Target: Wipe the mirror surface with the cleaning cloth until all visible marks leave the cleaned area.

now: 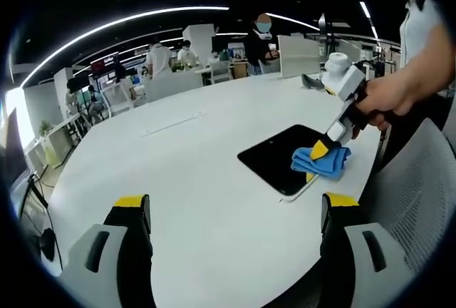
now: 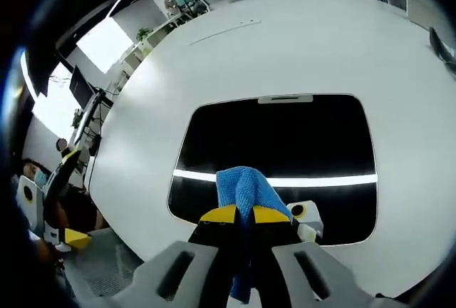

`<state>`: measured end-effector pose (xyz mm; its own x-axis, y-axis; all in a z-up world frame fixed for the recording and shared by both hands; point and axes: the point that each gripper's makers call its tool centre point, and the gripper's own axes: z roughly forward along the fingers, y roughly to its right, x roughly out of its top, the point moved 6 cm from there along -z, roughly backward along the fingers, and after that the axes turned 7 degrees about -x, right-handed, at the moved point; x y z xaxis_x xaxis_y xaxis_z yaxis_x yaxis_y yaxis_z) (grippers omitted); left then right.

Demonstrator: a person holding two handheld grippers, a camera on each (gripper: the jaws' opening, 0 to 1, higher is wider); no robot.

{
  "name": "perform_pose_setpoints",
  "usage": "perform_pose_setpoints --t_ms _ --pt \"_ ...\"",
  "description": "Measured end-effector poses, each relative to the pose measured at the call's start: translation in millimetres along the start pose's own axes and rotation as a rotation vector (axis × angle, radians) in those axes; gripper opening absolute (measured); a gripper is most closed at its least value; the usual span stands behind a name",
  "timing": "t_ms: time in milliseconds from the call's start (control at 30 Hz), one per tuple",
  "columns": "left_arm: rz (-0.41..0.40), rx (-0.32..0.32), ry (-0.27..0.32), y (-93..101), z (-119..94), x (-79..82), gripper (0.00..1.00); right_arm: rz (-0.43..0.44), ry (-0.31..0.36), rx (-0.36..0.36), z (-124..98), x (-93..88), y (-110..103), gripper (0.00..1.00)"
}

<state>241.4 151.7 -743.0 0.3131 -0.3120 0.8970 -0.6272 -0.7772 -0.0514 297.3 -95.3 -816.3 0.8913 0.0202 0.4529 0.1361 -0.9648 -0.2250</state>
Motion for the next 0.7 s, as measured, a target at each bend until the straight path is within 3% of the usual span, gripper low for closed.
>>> perform_pose_setpoints --t_ms 700 --pt "0.000 0.006 -0.017 -1.9 1.2 -2.3 0.99 0.030 0.017 -0.032 25.6 51.4 8.1 0.01"
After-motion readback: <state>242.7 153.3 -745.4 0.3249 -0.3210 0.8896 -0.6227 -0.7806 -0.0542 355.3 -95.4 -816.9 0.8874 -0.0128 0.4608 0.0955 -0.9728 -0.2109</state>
